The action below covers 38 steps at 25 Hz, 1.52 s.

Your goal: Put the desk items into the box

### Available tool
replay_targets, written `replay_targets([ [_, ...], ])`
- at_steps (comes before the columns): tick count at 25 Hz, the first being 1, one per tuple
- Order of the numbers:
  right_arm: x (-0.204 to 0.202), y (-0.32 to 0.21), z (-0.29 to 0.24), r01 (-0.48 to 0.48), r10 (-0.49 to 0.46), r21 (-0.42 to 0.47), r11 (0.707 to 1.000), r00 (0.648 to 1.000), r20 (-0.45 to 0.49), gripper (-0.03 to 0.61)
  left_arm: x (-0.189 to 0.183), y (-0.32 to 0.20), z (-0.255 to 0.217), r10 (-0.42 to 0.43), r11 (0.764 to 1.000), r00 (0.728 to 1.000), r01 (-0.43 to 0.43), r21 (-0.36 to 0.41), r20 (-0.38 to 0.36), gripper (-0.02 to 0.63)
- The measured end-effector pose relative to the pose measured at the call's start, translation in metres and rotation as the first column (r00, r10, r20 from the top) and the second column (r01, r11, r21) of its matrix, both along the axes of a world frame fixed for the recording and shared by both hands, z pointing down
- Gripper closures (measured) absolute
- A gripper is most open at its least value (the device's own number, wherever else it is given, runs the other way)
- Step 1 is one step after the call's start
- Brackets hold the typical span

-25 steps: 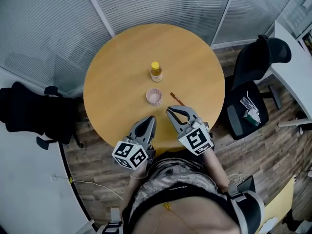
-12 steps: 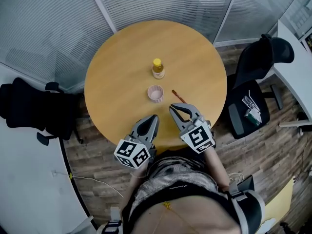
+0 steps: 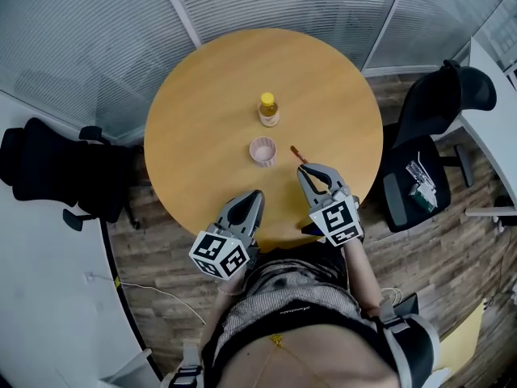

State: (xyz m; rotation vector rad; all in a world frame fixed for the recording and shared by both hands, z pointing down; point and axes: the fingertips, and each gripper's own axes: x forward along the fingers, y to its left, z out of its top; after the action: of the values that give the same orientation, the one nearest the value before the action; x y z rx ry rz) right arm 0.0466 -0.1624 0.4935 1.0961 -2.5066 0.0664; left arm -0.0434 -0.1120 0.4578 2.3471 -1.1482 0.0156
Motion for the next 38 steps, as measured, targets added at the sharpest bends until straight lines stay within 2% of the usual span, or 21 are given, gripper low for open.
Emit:
replay_targets([
  [6, 0.013, -0.01, 0.024, -0.016, 0.015, -0.027, 1.0, 0.999, -0.052, 0.554, -0.006, 0.0, 0.005, -0.026, 1.0, 1.0, 0.026, -0.015, 0.014, 0.611],
  [19, 0.049, -0.029, 0.082, -0.079, 0.066, -0.15, 0.986, 0.994, -0.088, 0.554, -0.009, -0.002, 0.012, -0.073, 0.997, 0.997, 0.073, -0.039, 0.018, 0.611],
  [26, 0.056, -0.04, 0.122, -0.063, 0.032, -0.233, 0.97, 0.99, -0.137, 0.554, -0.02, 0.0, 0.015, -0.121, 0.991, 0.992, 0.122, -0.053, 0.023, 0.611],
  [32, 0.053, -0.057, 0.142, -0.047, 0.009, -0.285, 0.957, 0.991, -0.132, 0.554, -0.026, 0.001, 0.016, -0.161, 0.985, 0.987, 0.162, -0.061, 0.021, 0.611],
  [38, 0.052, -0.063, 0.177, -0.017, -0.059, -0.335, 0.942, 0.975, -0.216, 0.554, -0.033, 0.003, 0.02, -0.202, 0.976, 0.979, 0.203, -0.073, 0.017, 0.612],
])
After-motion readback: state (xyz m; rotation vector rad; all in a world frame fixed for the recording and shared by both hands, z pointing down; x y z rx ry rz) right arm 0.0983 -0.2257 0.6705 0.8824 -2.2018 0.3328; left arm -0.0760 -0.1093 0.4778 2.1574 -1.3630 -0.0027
